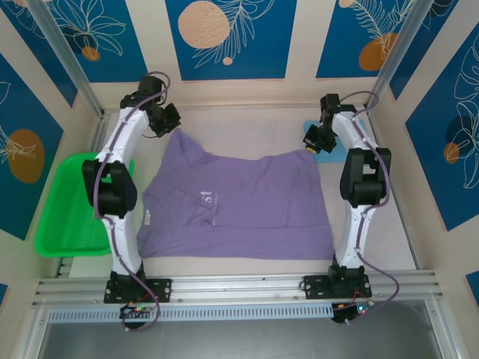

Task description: Fold and stack the t-shirts

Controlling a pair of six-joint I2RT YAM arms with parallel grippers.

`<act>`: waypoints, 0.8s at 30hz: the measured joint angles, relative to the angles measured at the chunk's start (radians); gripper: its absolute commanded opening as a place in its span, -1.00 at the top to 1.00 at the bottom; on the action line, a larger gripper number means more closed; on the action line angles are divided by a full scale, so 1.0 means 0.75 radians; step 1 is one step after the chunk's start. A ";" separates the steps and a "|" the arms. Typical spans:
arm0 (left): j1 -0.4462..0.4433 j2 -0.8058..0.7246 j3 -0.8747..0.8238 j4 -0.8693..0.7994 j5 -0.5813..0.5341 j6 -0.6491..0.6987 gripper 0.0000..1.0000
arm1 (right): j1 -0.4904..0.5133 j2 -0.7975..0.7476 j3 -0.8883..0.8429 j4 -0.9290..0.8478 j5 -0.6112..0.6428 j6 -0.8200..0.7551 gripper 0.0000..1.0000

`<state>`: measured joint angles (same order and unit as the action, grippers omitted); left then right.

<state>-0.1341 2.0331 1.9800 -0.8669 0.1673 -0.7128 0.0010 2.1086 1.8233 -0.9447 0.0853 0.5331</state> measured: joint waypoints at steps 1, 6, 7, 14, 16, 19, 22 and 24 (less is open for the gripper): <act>-0.001 -0.058 -0.053 -0.003 0.012 -0.021 1.00 | 0.000 -0.057 -0.036 0.009 -0.015 0.000 1.00; -0.003 -0.345 -0.337 -0.016 0.085 -0.123 1.00 | -0.004 -0.299 -0.201 0.023 -0.090 0.000 1.00; -0.003 -0.402 -0.392 -0.023 0.103 -0.144 1.00 | -0.005 -0.340 -0.234 0.024 -0.103 0.001 1.00; -0.003 -0.678 -0.574 -0.113 0.205 -0.235 1.00 | -0.025 -0.546 -0.501 0.021 -0.171 0.002 1.00; -0.002 -0.741 -0.599 -0.142 0.237 -0.241 1.00 | -0.030 -0.602 -0.574 0.020 -0.179 0.002 1.00; -0.001 -0.839 -0.661 -0.196 0.272 -0.244 1.00 | -0.038 -0.693 -0.673 0.020 -0.186 0.002 1.00; 0.014 -0.928 -0.733 -0.253 0.281 -0.245 1.00 | -0.061 -0.771 -0.748 0.020 -0.184 0.001 1.00; 0.027 -0.966 -0.775 -0.285 0.287 -0.241 1.00 | -0.084 -0.805 -0.790 0.021 -0.179 0.001 1.00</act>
<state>-0.1135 1.3083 1.3991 -1.0809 0.3824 -0.8936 -0.0624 1.5047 1.2304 -0.9291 -0.0486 0.5339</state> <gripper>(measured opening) 0.040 0.065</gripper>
